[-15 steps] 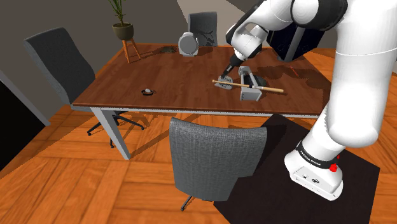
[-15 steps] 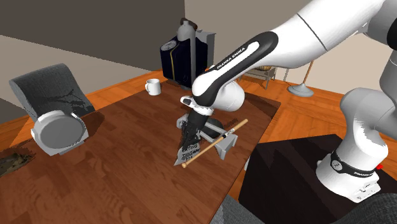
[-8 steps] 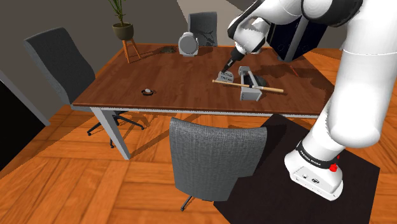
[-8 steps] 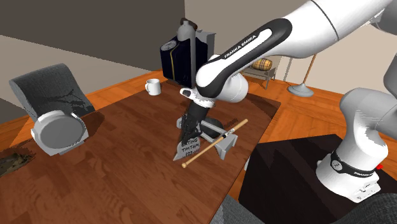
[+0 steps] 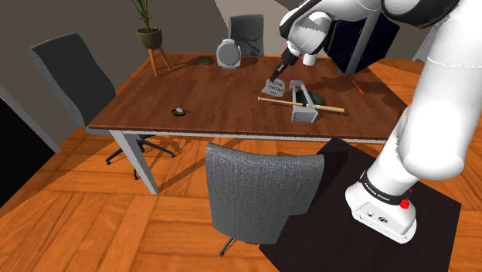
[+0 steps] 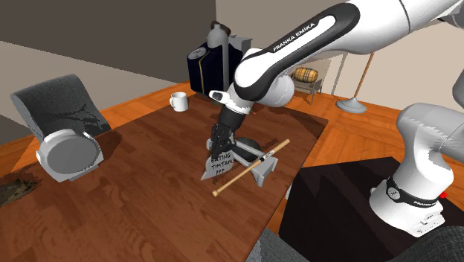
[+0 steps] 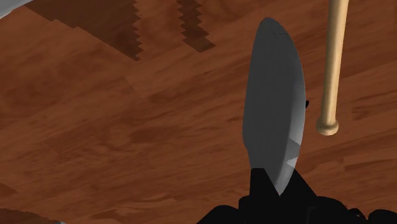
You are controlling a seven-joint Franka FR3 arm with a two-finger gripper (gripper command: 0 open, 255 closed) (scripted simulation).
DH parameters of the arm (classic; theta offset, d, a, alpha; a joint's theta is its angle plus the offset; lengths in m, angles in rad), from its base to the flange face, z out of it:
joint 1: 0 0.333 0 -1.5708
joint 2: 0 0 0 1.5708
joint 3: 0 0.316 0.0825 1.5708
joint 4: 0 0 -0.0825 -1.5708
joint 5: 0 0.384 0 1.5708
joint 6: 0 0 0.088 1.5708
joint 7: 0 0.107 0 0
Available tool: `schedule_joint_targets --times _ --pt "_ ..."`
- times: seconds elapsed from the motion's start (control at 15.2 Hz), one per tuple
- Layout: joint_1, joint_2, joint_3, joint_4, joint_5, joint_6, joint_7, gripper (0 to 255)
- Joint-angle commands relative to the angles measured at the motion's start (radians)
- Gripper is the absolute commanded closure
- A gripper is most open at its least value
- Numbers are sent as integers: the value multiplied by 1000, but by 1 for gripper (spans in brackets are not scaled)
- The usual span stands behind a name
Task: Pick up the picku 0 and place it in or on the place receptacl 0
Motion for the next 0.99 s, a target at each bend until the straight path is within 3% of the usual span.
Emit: schedule_joint_targets --times 0.0,0.33,0.92 --pt "7 -19 -11 4 -34 -11 29 255" --pt "24 -64 -32 13 -111 -38 96 255" --pt "-78 -175 -138 -18 -209 -161 -10 255"
